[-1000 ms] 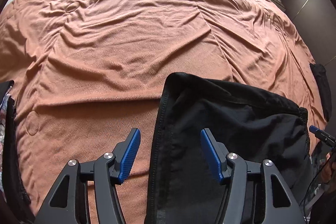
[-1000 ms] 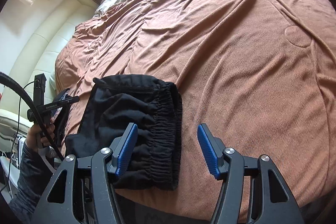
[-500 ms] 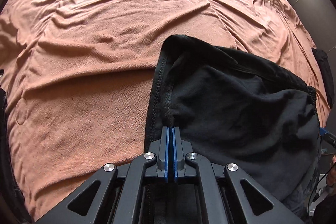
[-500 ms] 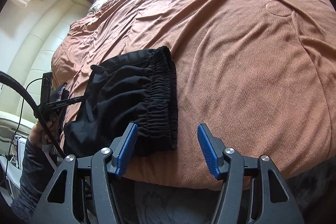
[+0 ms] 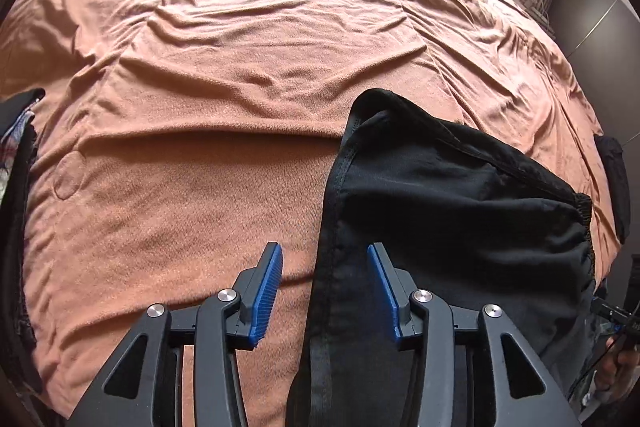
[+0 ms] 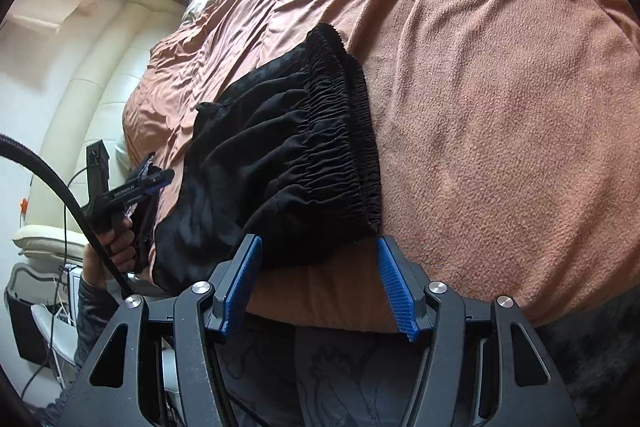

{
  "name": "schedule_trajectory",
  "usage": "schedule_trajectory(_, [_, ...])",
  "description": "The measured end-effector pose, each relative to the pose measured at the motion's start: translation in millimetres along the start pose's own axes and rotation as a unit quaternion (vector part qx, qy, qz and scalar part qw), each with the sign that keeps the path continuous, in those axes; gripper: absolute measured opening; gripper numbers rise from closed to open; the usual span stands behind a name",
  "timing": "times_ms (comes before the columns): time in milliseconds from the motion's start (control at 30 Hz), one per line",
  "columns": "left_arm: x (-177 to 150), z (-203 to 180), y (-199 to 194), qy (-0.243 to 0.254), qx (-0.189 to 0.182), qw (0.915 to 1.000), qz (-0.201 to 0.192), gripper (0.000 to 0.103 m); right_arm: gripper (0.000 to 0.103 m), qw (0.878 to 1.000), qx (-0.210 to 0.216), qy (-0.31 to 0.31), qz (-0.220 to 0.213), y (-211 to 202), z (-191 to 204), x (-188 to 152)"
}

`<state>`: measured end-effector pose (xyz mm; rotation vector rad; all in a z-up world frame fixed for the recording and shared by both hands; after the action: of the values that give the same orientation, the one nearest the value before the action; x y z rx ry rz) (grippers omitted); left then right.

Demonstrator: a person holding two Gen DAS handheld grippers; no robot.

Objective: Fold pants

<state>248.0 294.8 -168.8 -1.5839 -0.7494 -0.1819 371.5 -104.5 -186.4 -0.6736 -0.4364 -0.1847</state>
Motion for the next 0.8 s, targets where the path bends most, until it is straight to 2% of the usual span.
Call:
schedule_trajectory(67, [-12.5,4.6,-7.9,-0.014,-0.006,0.9999,0.002,0.048,0.058,1.000,0.011,0.009,0.000,6.5,-3.6,3.5])
schedule_trajectory(167, [-32.6,13.0,-18.0,-0.036,-0.009,0.9993,0.000,0.048,0.064,0.999,0.022,0.032,0.000,17.3,-14.3,5.8])
schedule_trajectory(267, [-52.4,19.4,-25.4,-0.058,-0.012,0.9982,0.001,0.048,0.064,0.998,0.035,0.047,-0.006,27.4,-21.4,9.6])
schedule_trajectory(433, [-74.4,26.1,-35.2,-0.086,-0.017,0.9961,-0.005,0.048,0.063,0.999,0.033,0.031,-0.017,37.3,-17.8,8.8])
schedule_trajectory(467, [-77.6,27.5,-36.4,-0.093,-0.019,0.9955,-0.007,0.048,0.054,0.999,0.029,0.028,-0.022,38.9,-16.5,6.4])
schedule_trajectory(500, [-81.3,28.1,-37.5,-0.099,-0.022,0.9948,-0.007,0.048,0.039,0.999,0.023,0.025,-0.023,40.6,-15.3,5.0])
schedule_trajectory(600, [-90.7,27.2,-37.9,-0.110,-0.029,0.9935,-0.005,0.048,0.026,0.999,0.020,0.018,-0.025,40.8,-12.2,4.6])
schedule_trajectory(800, [-102.0,15.2,-33.3,-0.125,-0.051,0.9908,0.006,0.048,0.021,0.998,0.006,-0.021,-0.052,27.2,9.4,13.5])
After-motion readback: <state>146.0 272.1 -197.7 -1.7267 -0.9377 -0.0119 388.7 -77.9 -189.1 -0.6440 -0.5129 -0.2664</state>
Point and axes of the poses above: each gripper's, at about its wrist camera, not at the fingertips, and y roughly the way its jaws point, z to its left, x to its top, the point moved 2 cm from there along y, roughly the way its jaws point, and after that the axes turned 11 degrees about -z, right-handed, at the moved point
